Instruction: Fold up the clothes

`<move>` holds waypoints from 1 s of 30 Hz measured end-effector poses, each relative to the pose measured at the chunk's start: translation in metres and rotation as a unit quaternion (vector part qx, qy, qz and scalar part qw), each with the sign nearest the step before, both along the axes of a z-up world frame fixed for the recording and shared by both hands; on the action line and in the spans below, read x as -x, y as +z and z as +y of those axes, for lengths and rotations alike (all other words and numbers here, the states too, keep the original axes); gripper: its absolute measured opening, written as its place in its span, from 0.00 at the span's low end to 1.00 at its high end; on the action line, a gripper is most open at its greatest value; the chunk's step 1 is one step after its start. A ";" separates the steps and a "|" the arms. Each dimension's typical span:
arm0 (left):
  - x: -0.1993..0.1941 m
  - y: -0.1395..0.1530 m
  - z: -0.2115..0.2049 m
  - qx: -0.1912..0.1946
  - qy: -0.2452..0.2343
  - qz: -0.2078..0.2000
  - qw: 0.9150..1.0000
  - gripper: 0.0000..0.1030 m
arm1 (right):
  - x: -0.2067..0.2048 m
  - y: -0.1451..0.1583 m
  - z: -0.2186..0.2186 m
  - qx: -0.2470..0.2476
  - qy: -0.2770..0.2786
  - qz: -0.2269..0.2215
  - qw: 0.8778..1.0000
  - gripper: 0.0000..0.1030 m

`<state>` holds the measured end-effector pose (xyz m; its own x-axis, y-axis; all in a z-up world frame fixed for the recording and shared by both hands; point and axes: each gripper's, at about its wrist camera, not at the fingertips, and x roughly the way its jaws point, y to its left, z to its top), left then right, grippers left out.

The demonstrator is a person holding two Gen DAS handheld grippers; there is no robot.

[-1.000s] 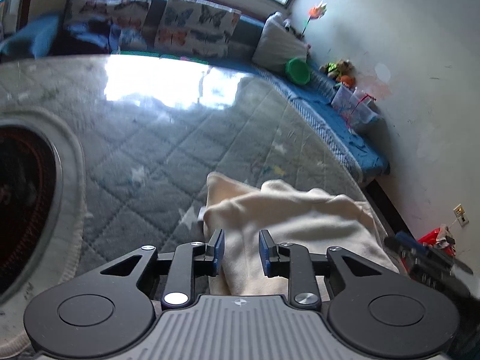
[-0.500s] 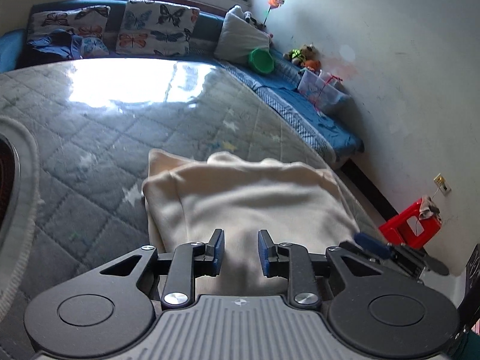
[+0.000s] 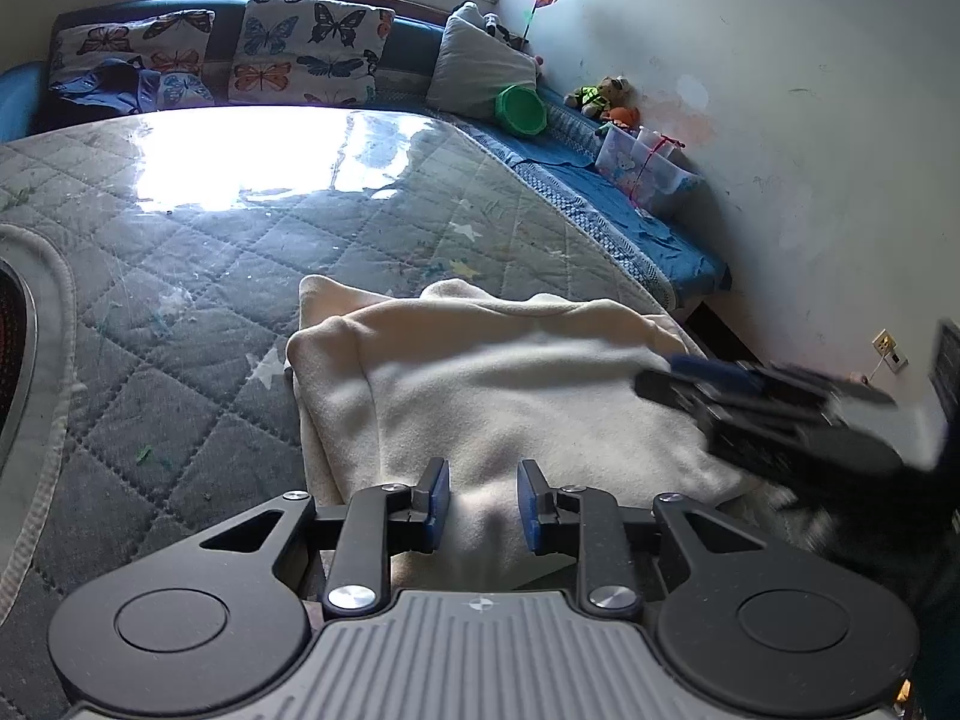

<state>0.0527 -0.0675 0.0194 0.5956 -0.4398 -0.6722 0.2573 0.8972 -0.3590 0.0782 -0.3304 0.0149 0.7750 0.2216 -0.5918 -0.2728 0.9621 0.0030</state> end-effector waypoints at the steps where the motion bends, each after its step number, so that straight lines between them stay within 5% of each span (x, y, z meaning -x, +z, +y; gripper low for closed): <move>1: 0.000 0.000 0.000 0.000 -0.001 0.000 1.000 0.27 | -0.008 -0.002 0.005 0.000 0.003 0.005 1.000 0.33; 8: -0.001 -0.001 -0.001 -0.005 -0.008 -0.003 1.000 0.27 | -0.040 -0.021 0.026 0.027 0.013 0.021 0.999 0.34; 30: 0.000 -0.004 0.003 0.006 -0.014 -0.002 1.000 0.29 | -0.073 -0.017 0.061 0.031 0.034 0.021 0.999 0.47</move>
<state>0.0527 -0.0643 0.0157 0.5854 -0.4641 -0.6647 0.2834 0.8853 -0.3686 0.1510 -0.2695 -0.0025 0.7332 0.2358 -0.6378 -0.3393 0.9397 -0.0427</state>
